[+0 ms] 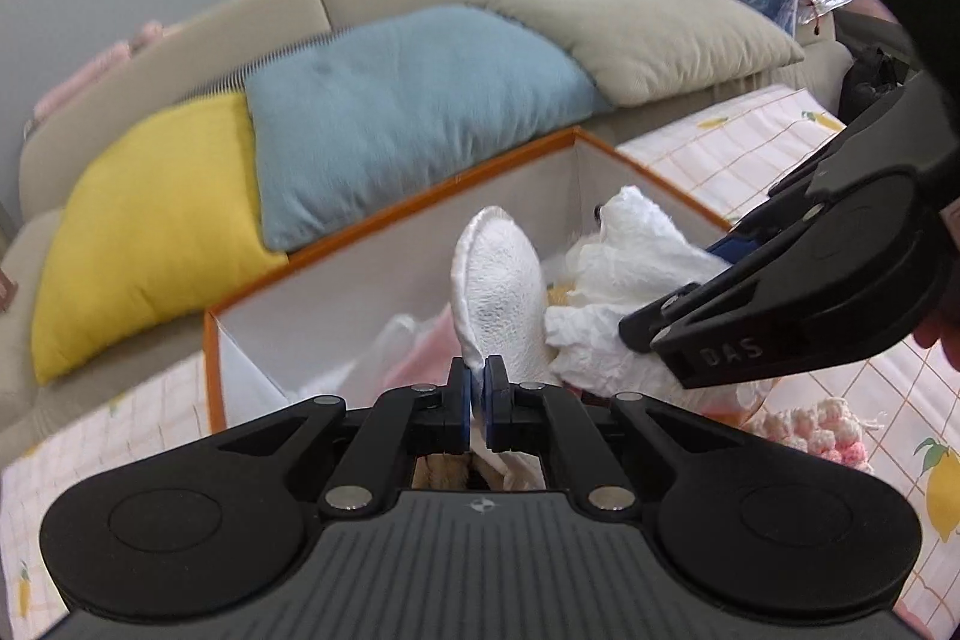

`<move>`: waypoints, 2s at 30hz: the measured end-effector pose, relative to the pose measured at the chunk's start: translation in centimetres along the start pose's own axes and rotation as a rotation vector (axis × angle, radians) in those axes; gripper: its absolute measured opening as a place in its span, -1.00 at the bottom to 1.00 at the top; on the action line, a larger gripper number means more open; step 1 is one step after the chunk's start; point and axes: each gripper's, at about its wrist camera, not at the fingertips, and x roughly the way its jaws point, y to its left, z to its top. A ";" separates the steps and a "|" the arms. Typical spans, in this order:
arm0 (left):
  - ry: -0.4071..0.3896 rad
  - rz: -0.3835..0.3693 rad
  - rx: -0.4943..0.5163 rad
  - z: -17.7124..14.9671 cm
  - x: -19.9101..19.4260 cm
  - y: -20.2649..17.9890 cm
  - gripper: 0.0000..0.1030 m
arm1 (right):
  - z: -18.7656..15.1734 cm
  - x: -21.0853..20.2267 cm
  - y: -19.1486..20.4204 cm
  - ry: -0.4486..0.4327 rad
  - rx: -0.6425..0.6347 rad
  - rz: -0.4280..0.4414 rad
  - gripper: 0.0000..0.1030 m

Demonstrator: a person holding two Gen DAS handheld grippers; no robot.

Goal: Organize soft objects
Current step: 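Carry the pad and crumpled cloth into the orange box and open both grippers, then move both tools toward the pink-and-white knitted pouch beside the box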

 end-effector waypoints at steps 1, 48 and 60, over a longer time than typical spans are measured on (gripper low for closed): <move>0.018 -0.008 -0.015 0.0 0.4 0.3 -0.92 | 0.1 0.3 -0.1 0.009 -0.001 0.000 -0.39; -0.311 -0.102 -0.254 -2.3 -15.0 -3.7 0.49 | -12.1 -16.4 0.7 -0.411 -0.035 -0.096 0.88; -0.153 -0.249 -0.208 -5.5 -11.4 -11.0 0.49 | -20.6 -14.8 -2.8 -0.312 0.167 -0.293 0.90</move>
